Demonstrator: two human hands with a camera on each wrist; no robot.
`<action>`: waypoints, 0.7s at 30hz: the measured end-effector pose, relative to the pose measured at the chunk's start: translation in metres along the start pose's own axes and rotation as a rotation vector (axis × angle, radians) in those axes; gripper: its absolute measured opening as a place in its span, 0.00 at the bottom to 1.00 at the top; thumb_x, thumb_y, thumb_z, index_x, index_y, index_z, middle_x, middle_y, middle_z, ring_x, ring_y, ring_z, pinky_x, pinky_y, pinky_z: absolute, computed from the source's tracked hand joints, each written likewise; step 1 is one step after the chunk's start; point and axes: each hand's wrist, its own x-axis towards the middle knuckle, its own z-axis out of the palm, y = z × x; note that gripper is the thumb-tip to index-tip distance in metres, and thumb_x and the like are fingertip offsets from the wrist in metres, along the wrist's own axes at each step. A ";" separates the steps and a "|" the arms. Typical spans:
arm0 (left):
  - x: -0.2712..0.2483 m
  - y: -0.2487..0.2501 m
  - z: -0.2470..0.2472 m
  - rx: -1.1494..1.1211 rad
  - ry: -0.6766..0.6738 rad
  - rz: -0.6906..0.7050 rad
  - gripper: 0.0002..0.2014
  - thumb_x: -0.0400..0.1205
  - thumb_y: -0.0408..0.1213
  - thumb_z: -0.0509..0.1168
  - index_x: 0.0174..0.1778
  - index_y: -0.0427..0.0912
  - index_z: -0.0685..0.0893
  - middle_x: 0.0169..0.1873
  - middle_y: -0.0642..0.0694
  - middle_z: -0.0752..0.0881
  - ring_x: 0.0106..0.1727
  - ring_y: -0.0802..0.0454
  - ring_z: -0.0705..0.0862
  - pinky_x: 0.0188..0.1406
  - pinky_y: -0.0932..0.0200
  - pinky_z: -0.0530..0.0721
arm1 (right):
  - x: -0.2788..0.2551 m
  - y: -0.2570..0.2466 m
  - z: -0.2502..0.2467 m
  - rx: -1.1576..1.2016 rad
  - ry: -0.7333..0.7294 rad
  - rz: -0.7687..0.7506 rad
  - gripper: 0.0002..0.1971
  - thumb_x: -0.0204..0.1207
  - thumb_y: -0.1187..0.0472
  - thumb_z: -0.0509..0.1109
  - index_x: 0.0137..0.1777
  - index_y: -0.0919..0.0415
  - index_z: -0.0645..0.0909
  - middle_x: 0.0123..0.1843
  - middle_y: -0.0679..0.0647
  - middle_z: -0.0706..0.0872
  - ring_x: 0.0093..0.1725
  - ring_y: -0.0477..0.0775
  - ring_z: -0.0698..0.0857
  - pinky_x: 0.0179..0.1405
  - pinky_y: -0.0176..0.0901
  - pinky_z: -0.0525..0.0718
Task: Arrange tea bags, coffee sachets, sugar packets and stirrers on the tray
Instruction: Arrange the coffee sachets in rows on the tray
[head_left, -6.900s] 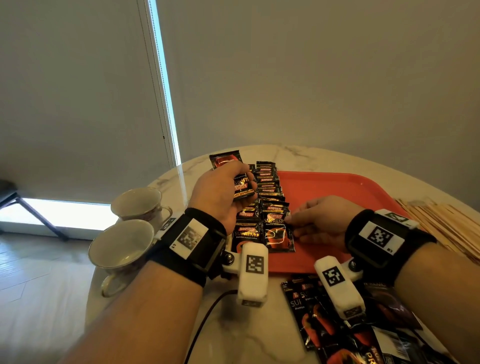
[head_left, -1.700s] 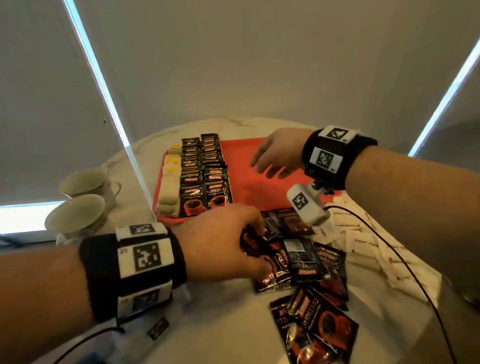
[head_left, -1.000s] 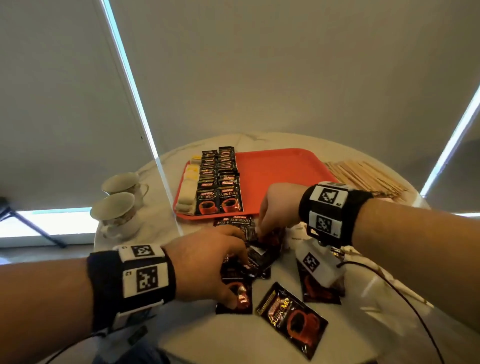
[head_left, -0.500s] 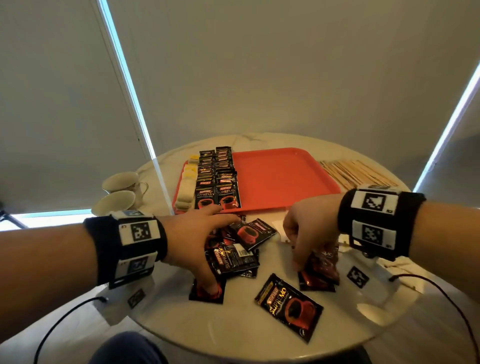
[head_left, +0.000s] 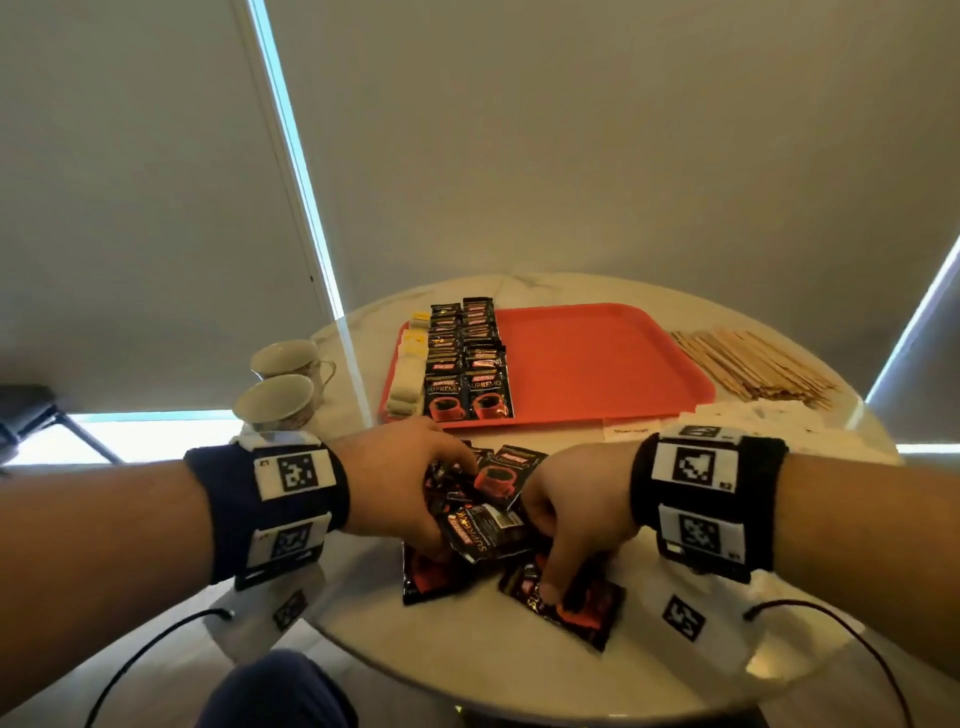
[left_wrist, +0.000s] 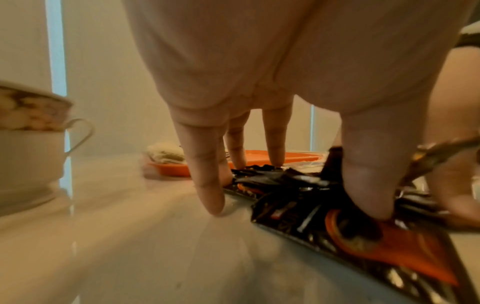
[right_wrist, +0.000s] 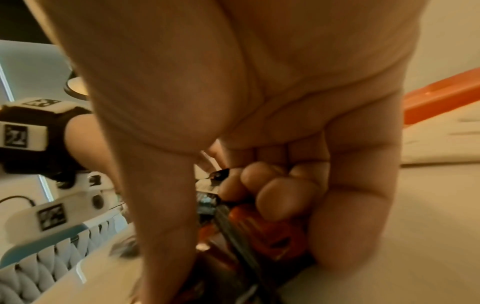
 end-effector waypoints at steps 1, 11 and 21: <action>-0.003 -0.004 -0.001 -0.041 -0.012 -0.017 0.42 0.68 0.53 0.85 0.79 0.69 0.75 0.73 0.60 0.74 0.72 0.55 0.76 0.75 0.48 0.82 | 0.004 -0.002 -0.003 0.004 0.025 -0.005 0.20 0.65 0.41 0.85 0.49 0.51 0.85 0.42 0.46 0.86 0.40 0.47 0.80 0.36 0.41 0.79; -0.013 -0.033 0.002 -0.123 -0.057 -0.008 0.69 0.58 0.56 0.91 0.89 0.69 0.52 0.85 0.63 0.57 0.85 0.55 0.63 0.87 0.48 0.70 | 0.011 0.002 -0.032 0.057 0.126 0.013 0.40 0.53 0.40 0.91 0.64 0.46 0.76 0.55 0.47 0.86 0.49 0.49 0.87 0.41 0.43 0.89; 0.001 -0.022 0.008 -0.132 0.119 -0.108 0.48 0.61 0.54 0.89 0.78 0.59 0.76 0.66 0.57 0.82 0.63 0.55 0.84 0.68 0.50 0.87 | 0.031 -0.013 -0.020 -0.224 0.191 -0.113 0.48 0.59 0.44 0.88 0.79 0.38 0.69 0.67 0.47 0.80 0.60 0.53 0.81 0.57 0.55 0.89</action>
